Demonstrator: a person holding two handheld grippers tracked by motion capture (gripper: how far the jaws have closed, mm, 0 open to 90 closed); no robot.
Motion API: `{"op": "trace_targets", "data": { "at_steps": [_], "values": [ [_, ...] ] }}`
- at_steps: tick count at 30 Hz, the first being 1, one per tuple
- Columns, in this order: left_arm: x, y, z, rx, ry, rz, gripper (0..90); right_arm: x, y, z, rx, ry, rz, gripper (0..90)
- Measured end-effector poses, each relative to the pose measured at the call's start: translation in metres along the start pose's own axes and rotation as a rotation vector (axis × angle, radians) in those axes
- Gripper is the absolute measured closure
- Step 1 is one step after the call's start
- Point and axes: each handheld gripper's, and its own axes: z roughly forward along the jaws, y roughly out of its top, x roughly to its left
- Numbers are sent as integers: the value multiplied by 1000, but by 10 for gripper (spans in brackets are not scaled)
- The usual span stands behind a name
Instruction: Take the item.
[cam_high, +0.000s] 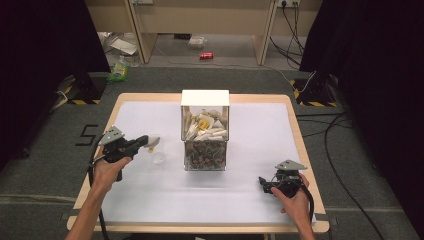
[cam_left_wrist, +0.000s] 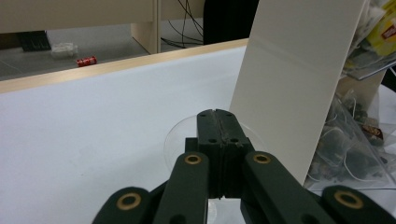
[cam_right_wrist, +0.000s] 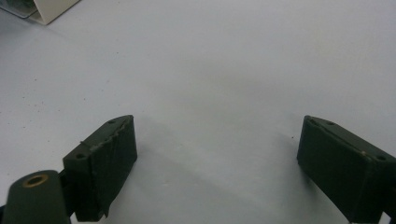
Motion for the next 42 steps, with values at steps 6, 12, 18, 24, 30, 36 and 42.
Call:
{"op": "trace_targets", "data": {
  "at_steps": [6,12,18,24,30,36,42],
  "values": [
    [-2,0,4,9,5,12,884,0,0,0,0,0,0,127],
    [-1,-2,7,18,17,13,856,0,0,0,0,0,0,127],
    [-4,-1,9,14,6,18,804,0,0,0,0,0,0,127],
    [-4,-1,9,11,9,20,762,0,0,0,0,0,0,127],
    [-4,1,6,1,1,0,706,0,0,0,-1,0,-1,127],
    [-3,1,4,-3,2,-14,646,0,0,0,0,0,0,127],
    [-3,2,3,-3,10,-26,514,0,0,0,0,1,0,127]
  ]
}}
